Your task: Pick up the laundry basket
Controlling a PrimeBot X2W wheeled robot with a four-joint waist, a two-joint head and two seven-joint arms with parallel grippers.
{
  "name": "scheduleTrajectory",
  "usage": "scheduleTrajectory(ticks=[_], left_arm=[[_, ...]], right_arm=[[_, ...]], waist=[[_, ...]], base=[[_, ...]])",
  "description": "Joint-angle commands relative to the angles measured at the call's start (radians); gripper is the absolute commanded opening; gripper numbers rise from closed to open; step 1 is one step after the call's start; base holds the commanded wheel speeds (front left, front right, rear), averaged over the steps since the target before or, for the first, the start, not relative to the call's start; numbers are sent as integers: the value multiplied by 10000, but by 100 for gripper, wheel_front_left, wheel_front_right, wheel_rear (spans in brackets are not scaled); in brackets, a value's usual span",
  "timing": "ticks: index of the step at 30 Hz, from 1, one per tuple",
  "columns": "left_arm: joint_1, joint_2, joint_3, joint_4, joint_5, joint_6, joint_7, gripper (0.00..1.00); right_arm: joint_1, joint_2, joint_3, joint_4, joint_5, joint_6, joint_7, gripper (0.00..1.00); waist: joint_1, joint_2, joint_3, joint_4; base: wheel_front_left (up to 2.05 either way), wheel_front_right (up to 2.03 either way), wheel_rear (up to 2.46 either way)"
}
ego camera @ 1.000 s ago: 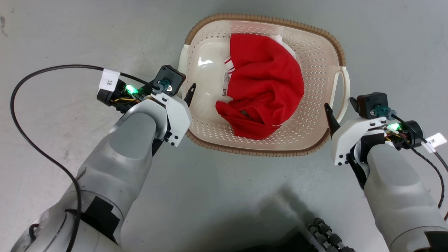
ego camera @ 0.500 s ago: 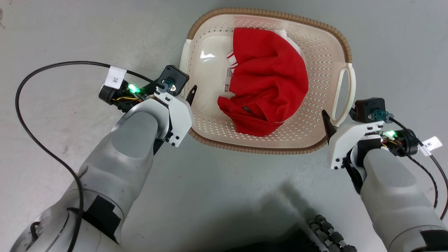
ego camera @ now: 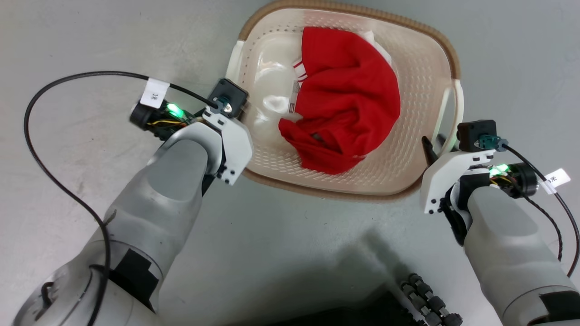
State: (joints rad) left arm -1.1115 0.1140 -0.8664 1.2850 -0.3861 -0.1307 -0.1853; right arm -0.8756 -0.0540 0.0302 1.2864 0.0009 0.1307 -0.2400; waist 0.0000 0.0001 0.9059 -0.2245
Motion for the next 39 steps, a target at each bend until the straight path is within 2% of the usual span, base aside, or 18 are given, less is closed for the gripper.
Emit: scheduleTrajectory(ticks=[1,10,21,22,32,39], left_arm=[[-55,87,-6,46,-65,33,47,0],[167,54,-129,10,-194,-32,-45,0],[896,-131,-116,17,-663,-41,130,0],[1165,-178,-172,17,-859,-42,285,0],[2072,-347,-618,-199,-1755,-69,1219,0],[2786,-227,-1004,-530,-2557,-77,1957,0]], right_arm=[[-115,67,41,-6,52,-1,-6,0],[-64,-5,167,-11,5,-3,-14,0],[326,-160,-187,-16,-685,-9,233,0],[413,-147,-202,-25,-830,-9,356,0],[838,-46,285,-32,-1027,-7,1163,0],[1329,3,891,-30,-834,-7,1945,0]], waist=[[0,-1,-2,1],[0,-1,-396,40],[0,-1,-1983,321],[0,-1,-2505,401],[0,-1,-4192,694],[0,-1,-5401,819]], base=[[0,0,0],[0,0,0],[0,0,0],[0,0,0],[0,0,0],[0,0,0]])
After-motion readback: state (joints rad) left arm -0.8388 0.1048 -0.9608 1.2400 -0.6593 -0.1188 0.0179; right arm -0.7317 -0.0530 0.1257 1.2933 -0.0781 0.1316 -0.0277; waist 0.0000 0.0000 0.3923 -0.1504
